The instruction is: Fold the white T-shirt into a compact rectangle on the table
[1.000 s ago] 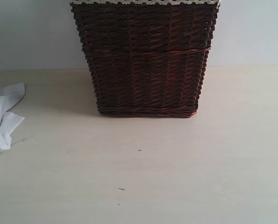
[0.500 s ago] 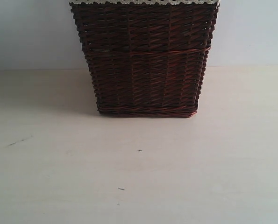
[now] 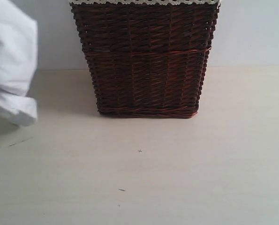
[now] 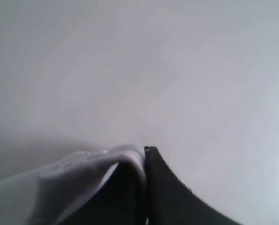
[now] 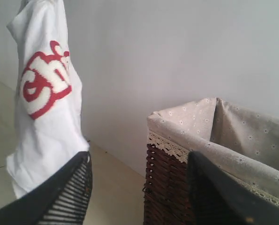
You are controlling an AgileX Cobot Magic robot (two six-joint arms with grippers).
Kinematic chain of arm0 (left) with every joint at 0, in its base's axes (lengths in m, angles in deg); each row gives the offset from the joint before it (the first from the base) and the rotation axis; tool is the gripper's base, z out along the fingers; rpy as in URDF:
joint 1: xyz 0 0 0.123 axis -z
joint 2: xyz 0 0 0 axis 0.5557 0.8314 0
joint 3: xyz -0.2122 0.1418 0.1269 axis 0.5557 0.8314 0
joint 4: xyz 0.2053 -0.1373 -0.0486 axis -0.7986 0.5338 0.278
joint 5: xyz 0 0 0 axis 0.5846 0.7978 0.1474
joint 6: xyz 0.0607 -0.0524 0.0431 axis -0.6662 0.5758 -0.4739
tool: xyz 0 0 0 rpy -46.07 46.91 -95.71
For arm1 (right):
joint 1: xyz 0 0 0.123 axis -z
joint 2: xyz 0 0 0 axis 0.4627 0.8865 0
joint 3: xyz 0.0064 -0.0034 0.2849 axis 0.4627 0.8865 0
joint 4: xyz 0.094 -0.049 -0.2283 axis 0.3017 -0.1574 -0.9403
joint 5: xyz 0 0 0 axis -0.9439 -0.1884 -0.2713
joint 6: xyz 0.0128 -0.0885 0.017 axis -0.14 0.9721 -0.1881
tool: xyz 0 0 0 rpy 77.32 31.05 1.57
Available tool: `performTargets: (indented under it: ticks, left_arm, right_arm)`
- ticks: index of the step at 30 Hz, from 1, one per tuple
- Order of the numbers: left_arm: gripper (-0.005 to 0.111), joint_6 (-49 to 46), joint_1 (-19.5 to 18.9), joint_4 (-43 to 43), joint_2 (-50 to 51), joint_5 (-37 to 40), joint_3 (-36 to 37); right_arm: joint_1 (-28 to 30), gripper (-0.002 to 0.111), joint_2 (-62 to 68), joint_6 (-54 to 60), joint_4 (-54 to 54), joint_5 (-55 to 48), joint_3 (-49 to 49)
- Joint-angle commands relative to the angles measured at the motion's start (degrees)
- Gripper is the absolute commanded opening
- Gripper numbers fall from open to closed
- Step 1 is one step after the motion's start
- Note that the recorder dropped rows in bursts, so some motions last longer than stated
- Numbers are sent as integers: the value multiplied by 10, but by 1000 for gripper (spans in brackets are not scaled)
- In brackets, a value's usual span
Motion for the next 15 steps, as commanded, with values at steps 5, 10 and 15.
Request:
performTargets:
  ticks: [5, 10, 15]
  left_arm:
    - [0, 94, 19, -333, -18, 60, 40]
    - [0, 48, 16, -32, 10, 21, -57]
    - [0, 28, 57, -232, 47, 60, -104]
  right_arm:
    - [-2, 58, 1, -3, 0, -3, 3]
    - [-2, 58, 1, -3, 0, -3, 3]
    - [-2, 58, 1, -3, 0, -8, 3]
